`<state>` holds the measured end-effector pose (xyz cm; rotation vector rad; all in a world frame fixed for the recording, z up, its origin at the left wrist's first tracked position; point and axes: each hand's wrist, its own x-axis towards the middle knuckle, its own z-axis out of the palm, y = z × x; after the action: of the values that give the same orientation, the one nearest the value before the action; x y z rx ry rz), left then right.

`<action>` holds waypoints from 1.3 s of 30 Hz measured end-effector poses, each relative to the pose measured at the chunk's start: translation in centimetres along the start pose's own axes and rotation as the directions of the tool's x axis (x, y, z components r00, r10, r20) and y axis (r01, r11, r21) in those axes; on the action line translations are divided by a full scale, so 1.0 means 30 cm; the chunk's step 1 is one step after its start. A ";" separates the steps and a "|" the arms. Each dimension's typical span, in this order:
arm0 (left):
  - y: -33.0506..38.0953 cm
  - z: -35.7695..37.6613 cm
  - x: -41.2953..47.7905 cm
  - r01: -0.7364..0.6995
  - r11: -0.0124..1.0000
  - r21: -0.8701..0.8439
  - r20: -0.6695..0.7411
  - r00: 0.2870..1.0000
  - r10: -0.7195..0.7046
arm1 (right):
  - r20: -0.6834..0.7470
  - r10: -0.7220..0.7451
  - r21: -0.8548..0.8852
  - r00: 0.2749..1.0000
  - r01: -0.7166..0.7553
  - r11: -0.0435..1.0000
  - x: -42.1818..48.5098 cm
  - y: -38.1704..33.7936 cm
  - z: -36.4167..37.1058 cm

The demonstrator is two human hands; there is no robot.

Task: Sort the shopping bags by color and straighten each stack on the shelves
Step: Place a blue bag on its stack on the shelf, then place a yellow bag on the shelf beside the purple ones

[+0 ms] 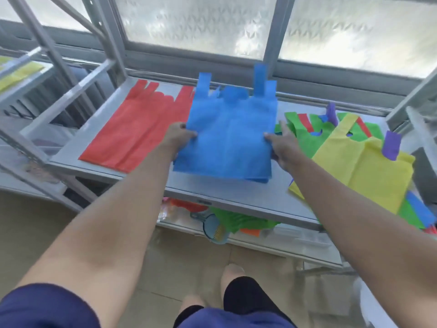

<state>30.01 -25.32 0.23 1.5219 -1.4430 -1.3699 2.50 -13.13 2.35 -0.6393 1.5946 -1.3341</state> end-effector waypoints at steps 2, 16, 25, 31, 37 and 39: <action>-0.088 0.029 0.005 0.059 0.998 0.012 -0.034 0.998 -0.058 | -0.001 0.061 -0.084 0.998 -0.061 0.995 0.008 0.085 -0.013; -0.087 0.086 -0.030 0.047 0.967 0.252 -0.098 0.995 -0.022 | -0.064 -0.094 -0.537 0.993 0.045 0.842 -0.020 0.163 -0.059; -0.089 0.044 -0.100 0.045 0.934 0.356 -0.142 0.990 0.006 | 0.044 -0.087 -0.717 0.995 0.093 0.691 -0.129 0.074 -0.093; 0.020 0.105 -0.220 -0.124 0.882 0.454 0.031 0.992 0.124 | -0.009 -0.147 -0.735 0.989 0.093 0.672 -0.274 -0.001 -0.212; 0.126 0.328 -0.379 -0.236 0.861 0.450 0.311 0.946 0.097 | -0.161 -0.085 -0.678 0.983 -0.048 0.733 -0.458 -0.067 -0.410; 0.136 0.433 -0.416 -0.252 0.856 0.451 0.378 0.923 0.073 | -0.226 -0.049 -0.660 0.973 -0.116 0.742 -0.491 -0.065 -0.500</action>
<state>18.25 -11.53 3.81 1.4423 -2.2345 -1.2669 -4.74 5.70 8.59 -0.8978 2.2994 -0.7860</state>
